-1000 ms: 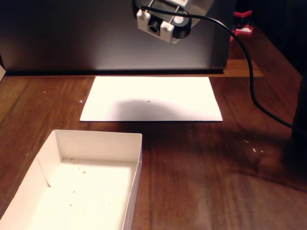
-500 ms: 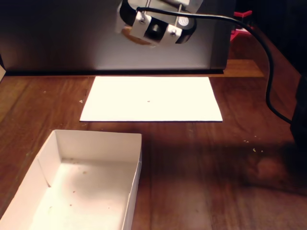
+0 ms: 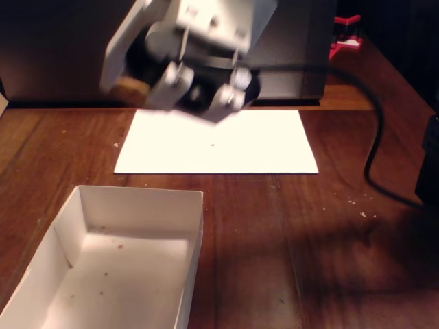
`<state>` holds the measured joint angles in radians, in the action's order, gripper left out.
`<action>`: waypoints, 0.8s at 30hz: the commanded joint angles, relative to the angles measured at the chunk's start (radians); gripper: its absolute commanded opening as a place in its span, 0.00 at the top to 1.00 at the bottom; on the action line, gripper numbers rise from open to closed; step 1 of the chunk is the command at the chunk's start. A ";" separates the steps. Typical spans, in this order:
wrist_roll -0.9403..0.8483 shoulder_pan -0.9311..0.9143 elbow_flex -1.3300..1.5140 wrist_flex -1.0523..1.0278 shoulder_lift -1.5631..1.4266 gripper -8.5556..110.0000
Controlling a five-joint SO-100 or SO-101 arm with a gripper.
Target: Grasp a mini cookies block and put it in the white box.
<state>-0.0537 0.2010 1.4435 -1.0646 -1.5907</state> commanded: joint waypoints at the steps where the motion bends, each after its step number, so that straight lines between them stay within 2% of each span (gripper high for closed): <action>1: 0.028 0.051 -0.140 0.063 0.015 0.80; 12: 0.141 0.130 -0.133 0.137 0.187 0.80; 24: 0.178 0.109 -0.132 0.153 0.279 0.79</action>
<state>0.1166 0.3267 1.4358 -0.9403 -1.2594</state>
